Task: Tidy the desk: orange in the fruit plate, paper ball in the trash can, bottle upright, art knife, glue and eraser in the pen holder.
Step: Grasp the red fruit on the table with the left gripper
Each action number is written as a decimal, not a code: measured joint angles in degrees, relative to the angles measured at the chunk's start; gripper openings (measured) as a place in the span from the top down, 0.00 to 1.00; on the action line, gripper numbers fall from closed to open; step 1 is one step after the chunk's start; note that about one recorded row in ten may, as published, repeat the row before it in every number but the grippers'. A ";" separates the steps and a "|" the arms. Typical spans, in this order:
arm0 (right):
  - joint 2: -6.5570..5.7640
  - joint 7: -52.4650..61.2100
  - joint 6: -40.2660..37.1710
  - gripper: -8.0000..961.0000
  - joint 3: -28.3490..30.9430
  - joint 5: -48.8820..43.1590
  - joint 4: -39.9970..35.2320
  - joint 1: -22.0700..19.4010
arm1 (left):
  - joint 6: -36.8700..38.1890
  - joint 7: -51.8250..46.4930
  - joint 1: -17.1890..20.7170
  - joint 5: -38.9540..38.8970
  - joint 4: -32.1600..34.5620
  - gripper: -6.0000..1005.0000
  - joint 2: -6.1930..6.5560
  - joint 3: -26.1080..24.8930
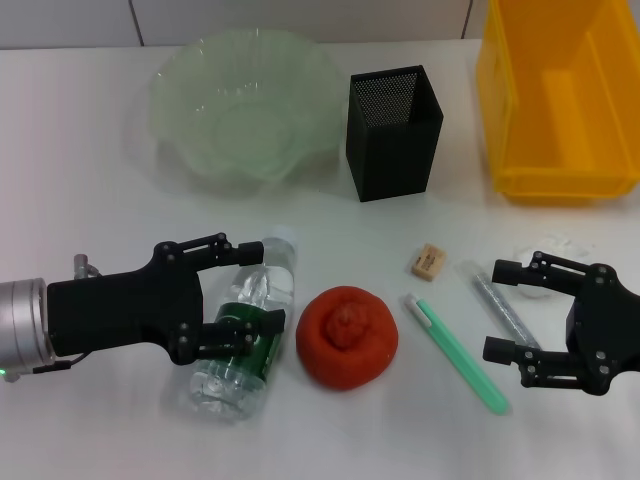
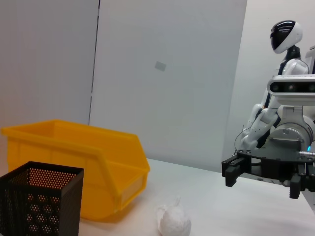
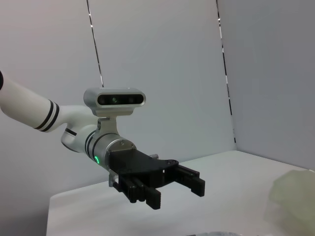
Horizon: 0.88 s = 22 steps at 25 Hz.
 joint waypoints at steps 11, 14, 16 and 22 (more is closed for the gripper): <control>0.00 0.07 0.09 0.14 0.00 0.05 0.00 -0.15 | -0.01 0.00 0.02 0.00 0.00 0.22 -0.02 0.11; 0.00 0.08 0.09 0.14 0.01 0.05 0.00 -0.15 | -0.02 0.04 0.02 0.00 0.00 0.22 -0.02 0.04; 0.03 0.08 0.09 0.14 0.21 0.05 -0.04 -0.17 | -0.02 0.05 0.02 0.00 0.00 0.22 -0.03 0.04; -0.11 0.10 -0.51 0.14 3.41 0.67 -0.42 -1.50 | -0.89 1.93 -3.82 -0.02 -2.34 0.23 -0.78 2.51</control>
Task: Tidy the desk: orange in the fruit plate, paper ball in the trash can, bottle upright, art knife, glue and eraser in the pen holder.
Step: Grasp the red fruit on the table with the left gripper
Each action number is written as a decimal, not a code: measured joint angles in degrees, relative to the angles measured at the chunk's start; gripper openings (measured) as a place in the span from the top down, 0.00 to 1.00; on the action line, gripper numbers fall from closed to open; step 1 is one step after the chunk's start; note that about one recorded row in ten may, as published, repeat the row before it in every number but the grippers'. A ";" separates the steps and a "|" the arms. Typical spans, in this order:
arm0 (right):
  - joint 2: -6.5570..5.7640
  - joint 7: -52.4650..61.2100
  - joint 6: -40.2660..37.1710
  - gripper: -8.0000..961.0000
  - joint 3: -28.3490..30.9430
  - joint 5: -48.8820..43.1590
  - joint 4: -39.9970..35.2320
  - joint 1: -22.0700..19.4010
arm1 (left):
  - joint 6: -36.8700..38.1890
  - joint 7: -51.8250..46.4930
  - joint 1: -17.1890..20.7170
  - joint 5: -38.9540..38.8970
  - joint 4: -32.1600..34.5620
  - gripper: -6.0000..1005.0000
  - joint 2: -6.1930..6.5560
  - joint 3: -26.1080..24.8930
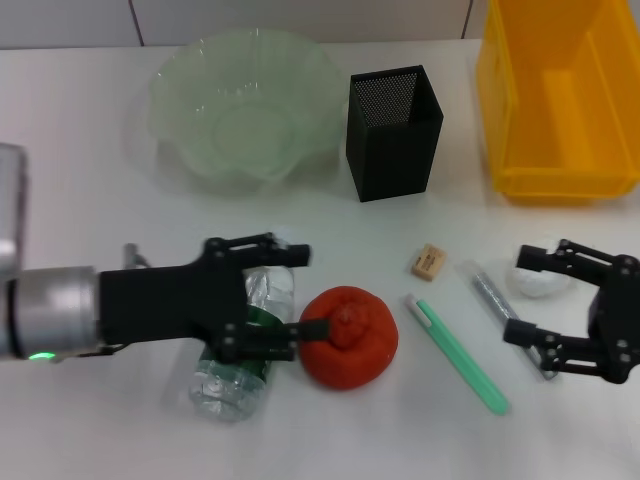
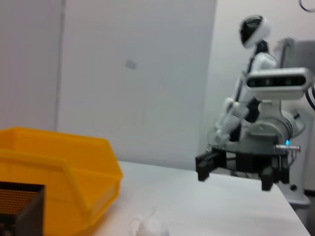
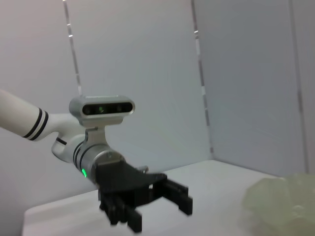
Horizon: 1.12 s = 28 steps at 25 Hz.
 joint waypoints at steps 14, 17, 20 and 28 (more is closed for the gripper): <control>-0.67 0.17 -1.58 0.14 3.70 -0.08 -0.20 -2.96 | -17.92 3.30 -12.85 -0.16 -13.68 0.24 -0.02 10.51; -0.65 0.17 -1.60 0.14 3.71 -0.15 -0.20 -2.96 | -19.29 3.93 -12.68 -0.14 -13.52 0.25 -0.02 10.94; -0.63 0.17 -1.60 0.14 3.71 -0.26 -0.20 -2.96 | -19.25 4.22 -12.40 -0.06 -12.77 0.25 -0.02 12.53; -0.59 0.46 -1.60 0.14 3.71 -0.35 -0.19 -2.96 | -18.92 2.01 -12.55 -0.30 -11.35 0.51 -0.02 14.34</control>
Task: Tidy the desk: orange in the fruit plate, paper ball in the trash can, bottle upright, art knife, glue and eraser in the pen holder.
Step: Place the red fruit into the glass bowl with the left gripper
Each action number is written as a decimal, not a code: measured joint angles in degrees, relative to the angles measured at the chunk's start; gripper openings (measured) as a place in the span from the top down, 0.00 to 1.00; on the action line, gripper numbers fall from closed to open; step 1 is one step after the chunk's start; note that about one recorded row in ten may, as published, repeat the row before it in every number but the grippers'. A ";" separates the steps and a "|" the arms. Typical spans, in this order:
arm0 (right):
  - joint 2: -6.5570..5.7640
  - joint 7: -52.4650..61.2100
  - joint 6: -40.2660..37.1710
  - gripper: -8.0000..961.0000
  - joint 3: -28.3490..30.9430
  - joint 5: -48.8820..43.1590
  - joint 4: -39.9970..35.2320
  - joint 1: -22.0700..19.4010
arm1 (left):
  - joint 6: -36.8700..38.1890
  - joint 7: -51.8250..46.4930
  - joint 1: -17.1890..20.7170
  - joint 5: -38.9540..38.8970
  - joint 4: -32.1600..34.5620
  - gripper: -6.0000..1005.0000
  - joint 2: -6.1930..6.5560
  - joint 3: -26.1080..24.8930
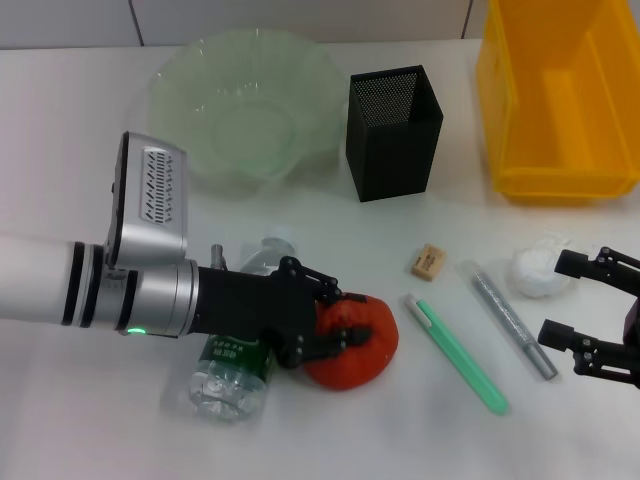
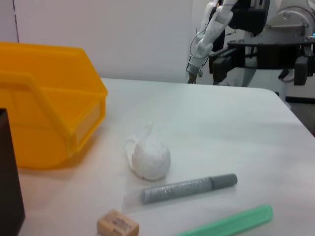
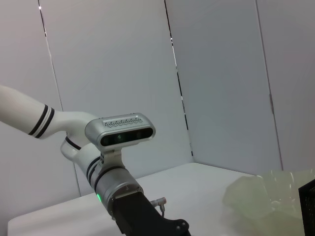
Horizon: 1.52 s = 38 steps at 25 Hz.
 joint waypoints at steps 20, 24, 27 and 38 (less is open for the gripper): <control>0.24 0.21 0.16 0.14 1.25 0.32 0.08 0.13 | -17.04 4.55 4.01 -40.23 13.63 0.86 0.14 0.63; 0.17 1.36 0.60 0.14 1.31 0.18 0.21 0.51 | -23.32 6.32 0.73 -41.15 10.45 0.87 0.14 0.44; 0.13 2.15 0.62 0.14 1.32 0.00 0.08 0.63 | -33.87 7.27 -3.19 -44.41 6.21 0.86 -0.03 0.81; -0.12 5.23 1.95 0.14 1.22 -0.09 -0.20 1.29 | -35.29 9.59 -4.01 -47.02 2.68 0.75 -0.10 1.12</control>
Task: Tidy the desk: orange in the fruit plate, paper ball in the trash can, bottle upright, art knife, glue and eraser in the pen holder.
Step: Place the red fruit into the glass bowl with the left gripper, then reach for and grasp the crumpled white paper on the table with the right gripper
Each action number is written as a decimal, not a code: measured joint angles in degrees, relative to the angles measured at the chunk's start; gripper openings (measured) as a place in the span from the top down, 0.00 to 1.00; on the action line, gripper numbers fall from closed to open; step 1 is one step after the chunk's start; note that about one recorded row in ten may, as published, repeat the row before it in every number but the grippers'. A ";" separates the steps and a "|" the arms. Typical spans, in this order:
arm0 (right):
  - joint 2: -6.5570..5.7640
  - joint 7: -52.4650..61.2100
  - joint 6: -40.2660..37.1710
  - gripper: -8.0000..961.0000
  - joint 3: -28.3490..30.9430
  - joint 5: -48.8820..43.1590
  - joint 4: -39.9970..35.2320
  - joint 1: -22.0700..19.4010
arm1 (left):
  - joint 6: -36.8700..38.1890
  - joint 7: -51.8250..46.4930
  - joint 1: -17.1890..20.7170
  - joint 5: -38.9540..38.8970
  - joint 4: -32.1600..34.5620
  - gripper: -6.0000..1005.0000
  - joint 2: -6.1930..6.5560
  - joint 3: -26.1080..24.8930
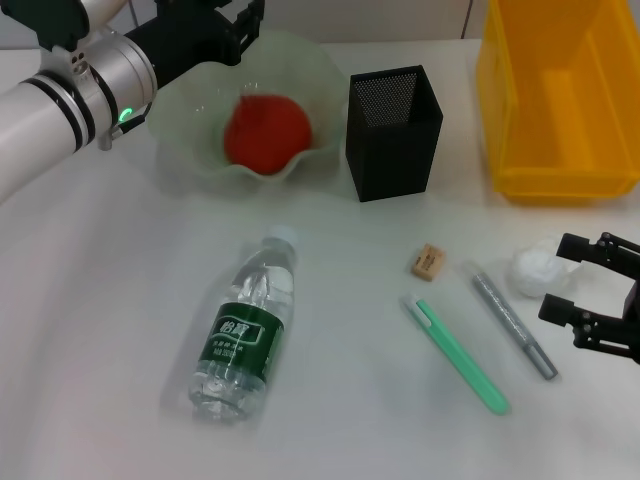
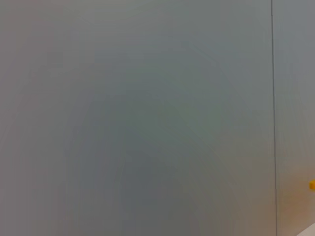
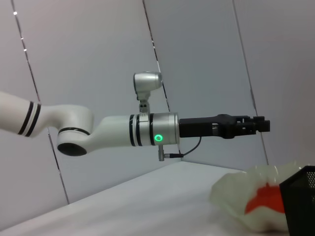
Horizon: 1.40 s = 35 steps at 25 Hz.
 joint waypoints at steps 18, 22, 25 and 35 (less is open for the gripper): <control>1.93 62.59 2.10 0.14 -14.17 -30.71 -45.62 12.01 | 30.38 -5.07 23.31 0.67 12.64 0.17 0.92 20.29; 1.97 67.88 6.13 0.14 -22.57 -33.78 -45.69 13.82 | 31.92 -5.18 25.40 0.70 12.94 0.17 0.91 20.01; 1.97 70.12 8.79 0.14 -26.10 -35.87 -45.27 14.61 | 32.01 -5.24 25.73 0.70 12.89 0.17 0.91 19.91; 1.82 72.12 14.30 0.17 -31.71 -37.75 -38.74 17.02 | 31.72 -5.18 25.24 0.67 12.57 0.17 0.88 19.92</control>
